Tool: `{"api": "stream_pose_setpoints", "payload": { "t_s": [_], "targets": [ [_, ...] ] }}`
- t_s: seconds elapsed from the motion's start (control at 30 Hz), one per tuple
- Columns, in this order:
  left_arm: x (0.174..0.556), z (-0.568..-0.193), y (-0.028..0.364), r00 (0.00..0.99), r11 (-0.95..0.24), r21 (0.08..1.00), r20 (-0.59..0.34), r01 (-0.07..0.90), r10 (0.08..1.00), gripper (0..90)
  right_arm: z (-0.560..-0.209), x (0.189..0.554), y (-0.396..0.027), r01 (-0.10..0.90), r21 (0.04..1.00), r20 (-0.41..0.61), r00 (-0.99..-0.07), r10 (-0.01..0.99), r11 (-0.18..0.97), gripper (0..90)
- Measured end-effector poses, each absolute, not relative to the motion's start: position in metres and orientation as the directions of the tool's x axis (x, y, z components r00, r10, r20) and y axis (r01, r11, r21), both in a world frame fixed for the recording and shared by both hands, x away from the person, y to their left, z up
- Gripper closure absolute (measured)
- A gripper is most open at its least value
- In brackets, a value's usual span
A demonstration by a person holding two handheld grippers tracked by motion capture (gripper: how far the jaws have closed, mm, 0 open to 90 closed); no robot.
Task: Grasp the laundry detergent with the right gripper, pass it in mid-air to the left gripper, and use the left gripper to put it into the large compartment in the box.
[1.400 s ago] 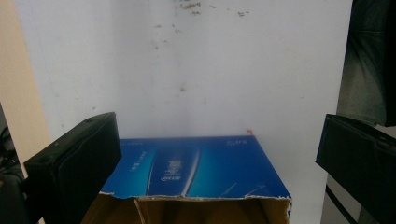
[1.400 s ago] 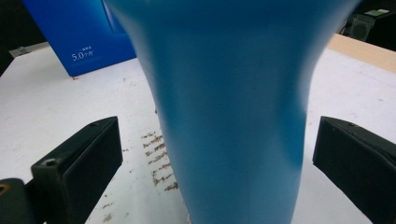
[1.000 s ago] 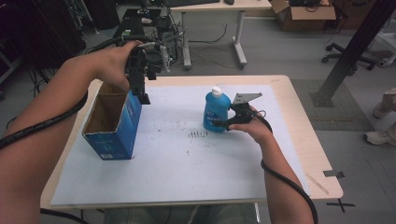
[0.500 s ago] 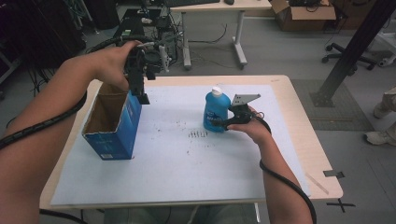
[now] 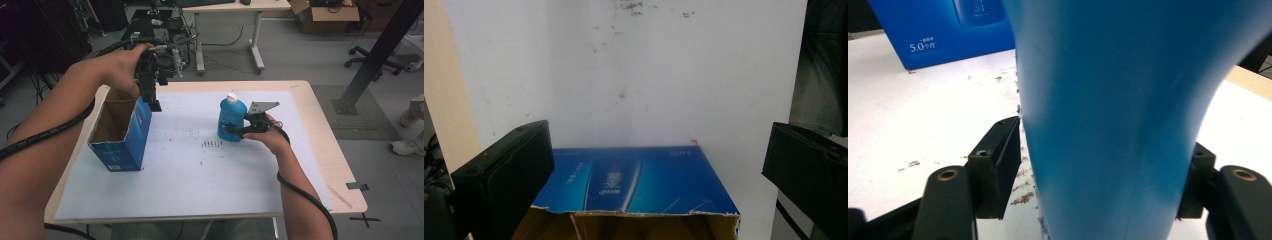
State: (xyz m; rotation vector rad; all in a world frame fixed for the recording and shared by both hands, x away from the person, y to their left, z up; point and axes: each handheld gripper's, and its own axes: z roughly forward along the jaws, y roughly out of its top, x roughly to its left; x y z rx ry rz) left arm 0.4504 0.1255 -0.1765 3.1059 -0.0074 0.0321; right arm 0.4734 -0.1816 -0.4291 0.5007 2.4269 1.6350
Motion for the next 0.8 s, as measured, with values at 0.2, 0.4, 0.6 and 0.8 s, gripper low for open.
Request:
{"api": "stream_pose_setpoints", "payload": {
  "t_s": [0.2, 0.4, 0.6, 0.8],
  "targets": [
    [0.4504, -0.1771, 0.1245, 1.000, -0.999, 0.036, 0.019, -0.009, -0.008, 0.4, -0.4300, 0.4733, -0.1824, 0.170, 0.925, 0.032, -0.926, 0.377, 0.340, 40.3],
    [0.4501, -0.1773, 0.1250, 1.000, -0.999, 0.036, 0.021, -0.006, -0.005, 0.4, -0.4294, 0.4728, -0.1825, 0.157, 0.924, 0.018, -0.928, 0.373, 0.347, 42.9],
    [0.4483, -0.1764, 0.1260, 1.000, -0.999, 0.039, 0.026, -0.007, -0.006, 0.3, -0.4284, 0.4728, -0.1835, 0.159, 0.924, 0.020, -0.928, 0.371, 0.348, 44.8],
    [0.4487, -0.1752, 0.1272, 1.000, -0.999, 0.042, 0.030, -0.004, -0.003, 0.3, -0.4205, 0.4696, -0.1819, 0.150, 0.925, 0.022, -0.938, 0.346, 0.349, 45.2]
  ]
}}
